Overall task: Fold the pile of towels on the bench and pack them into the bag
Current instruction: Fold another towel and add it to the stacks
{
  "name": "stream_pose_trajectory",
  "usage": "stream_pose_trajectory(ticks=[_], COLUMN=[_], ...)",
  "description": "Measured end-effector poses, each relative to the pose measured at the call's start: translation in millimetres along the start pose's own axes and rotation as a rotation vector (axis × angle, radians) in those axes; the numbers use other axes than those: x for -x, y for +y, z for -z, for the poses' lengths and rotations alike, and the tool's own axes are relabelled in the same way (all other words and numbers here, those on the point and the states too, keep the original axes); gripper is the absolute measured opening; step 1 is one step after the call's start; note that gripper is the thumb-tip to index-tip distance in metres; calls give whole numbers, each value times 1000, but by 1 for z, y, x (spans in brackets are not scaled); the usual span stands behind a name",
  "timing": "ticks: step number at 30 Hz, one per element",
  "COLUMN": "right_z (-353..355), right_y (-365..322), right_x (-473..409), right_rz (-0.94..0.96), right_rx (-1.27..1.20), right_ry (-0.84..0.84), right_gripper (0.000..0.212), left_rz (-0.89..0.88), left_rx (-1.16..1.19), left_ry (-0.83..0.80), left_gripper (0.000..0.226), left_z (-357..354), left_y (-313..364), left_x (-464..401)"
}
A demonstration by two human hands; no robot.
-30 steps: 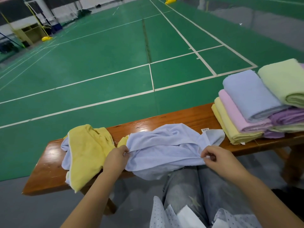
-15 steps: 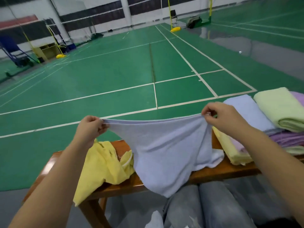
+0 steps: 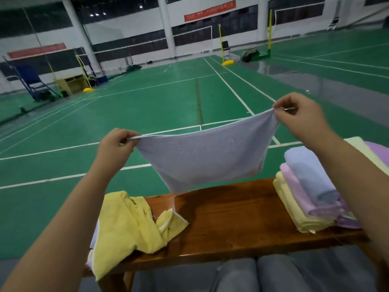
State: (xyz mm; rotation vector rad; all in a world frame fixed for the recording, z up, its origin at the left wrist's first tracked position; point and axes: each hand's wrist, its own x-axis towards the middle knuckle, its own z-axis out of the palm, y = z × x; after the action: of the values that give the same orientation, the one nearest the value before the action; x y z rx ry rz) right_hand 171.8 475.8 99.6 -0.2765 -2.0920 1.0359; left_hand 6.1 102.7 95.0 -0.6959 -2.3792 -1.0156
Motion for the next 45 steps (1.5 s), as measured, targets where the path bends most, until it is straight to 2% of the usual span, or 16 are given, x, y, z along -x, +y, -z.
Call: stream_pose_trajectory(ticks=[3, 6, 10, 14, 16, 18, 21, 24, 29, 34, 41, 45], right_z=[7, 17, 27, 20, 7, -8, -33, -61, -91, -92, -82, -89], right_y=[-5, -16, -22, -7, 10, 26, 32, 25, 7, -3, 4, 3], right_x=[1, 0, -3, -5, -1, 8, 38, 80, 136, 161, 167, 179], right_rz=[-65, -115, -203, -455, -604, -717, -780, -731, -416, -351, -286, -96], right_rx=[-218, -476, -723, -795, -828, -858, -800, -651, -325, -294, -145, -74], right_ry=[-6, -4, 29, -17, -69, -48, 12, -5, -104, -191, -181, -64], right_gripper=[15, 23, 22, 19, 21, 22, 19, 19, 23, 20, 15, 9], left_rz=[37, 38, 160, 369, 494, 600, 714, 749, 653, 586, 559, 554], left_rx=[42, 67, 409, 678, 703, 666, 686, 736, 707, 774, 871, 918], left_ry=[-4, -16, -31, 17, -19, -95, -158, -204, -273, -410, -454, -421], left_gripper=[14, 27, 36, 31, 36, 44, 44, 41, 40, 25, 14, 16], left_z=[5, 17, 26, 5, -16, -40, -76, -106, -141, -145, -144, -140], left_y=[7, 10, 12, 18, 14, 12, 24, 51, 89, 99, 117, 122], left_x=[7, 12, 16, 20, 28, 42, 73, 103, 140, 157, 166, 166])
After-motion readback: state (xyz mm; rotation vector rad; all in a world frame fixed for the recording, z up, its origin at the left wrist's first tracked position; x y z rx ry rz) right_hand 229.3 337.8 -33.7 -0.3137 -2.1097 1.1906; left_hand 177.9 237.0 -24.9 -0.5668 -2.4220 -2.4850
